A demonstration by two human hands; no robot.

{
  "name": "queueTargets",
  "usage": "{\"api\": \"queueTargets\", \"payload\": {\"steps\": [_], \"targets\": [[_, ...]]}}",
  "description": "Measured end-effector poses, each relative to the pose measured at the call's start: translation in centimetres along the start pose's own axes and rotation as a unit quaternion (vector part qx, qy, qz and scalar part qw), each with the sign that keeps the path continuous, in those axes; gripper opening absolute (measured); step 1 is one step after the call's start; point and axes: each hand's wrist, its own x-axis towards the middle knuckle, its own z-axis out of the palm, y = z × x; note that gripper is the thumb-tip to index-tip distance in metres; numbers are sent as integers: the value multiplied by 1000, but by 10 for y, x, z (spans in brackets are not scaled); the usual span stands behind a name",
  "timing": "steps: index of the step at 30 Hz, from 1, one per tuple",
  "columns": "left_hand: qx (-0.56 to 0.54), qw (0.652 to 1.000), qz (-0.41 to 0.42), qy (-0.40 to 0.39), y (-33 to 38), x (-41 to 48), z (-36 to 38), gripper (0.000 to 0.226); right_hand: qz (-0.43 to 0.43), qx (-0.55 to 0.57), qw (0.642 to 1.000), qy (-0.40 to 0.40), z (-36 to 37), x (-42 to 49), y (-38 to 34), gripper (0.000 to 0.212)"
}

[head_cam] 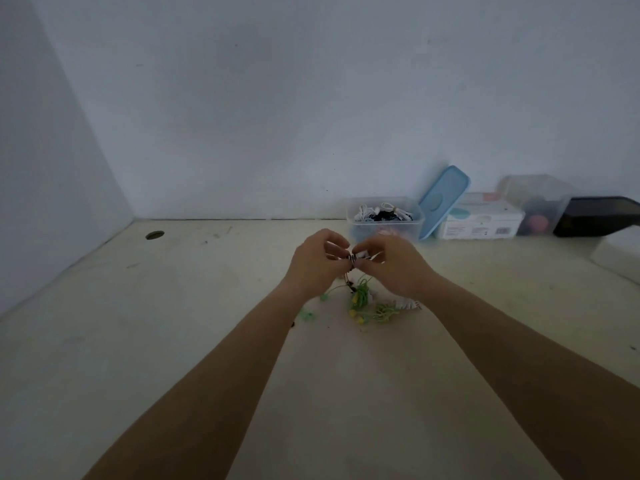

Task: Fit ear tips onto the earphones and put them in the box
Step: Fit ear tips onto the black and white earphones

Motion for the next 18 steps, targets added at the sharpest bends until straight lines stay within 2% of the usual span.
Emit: {"api": "queueTargets", "payload": {"steps": [5, 8, 11, 15, 18], "targets": [[-179, 978, -106, -6, 2, -7, -14, 22, 54, 174, 983, 7, -13, 3, -8, 15], [-286, 943, -162, -49, 6, -17, -15, 29, 93, 278, 956, 2, -18, 1, -14, 9], [-373, 902, -194, -97, 9, -27, -17, 34, 106, 311, 944, 10, -20, -2, -20, 8], [-502, 833, -206, -109, 13, -39, -22, 27, 129, 336, 933, 21, -22, -9, -24, 11], [-548, 803, -196, -129, 14, -52, -27, 22, 151, 390, 908, 12, -22, -20, -26, 8]]}}
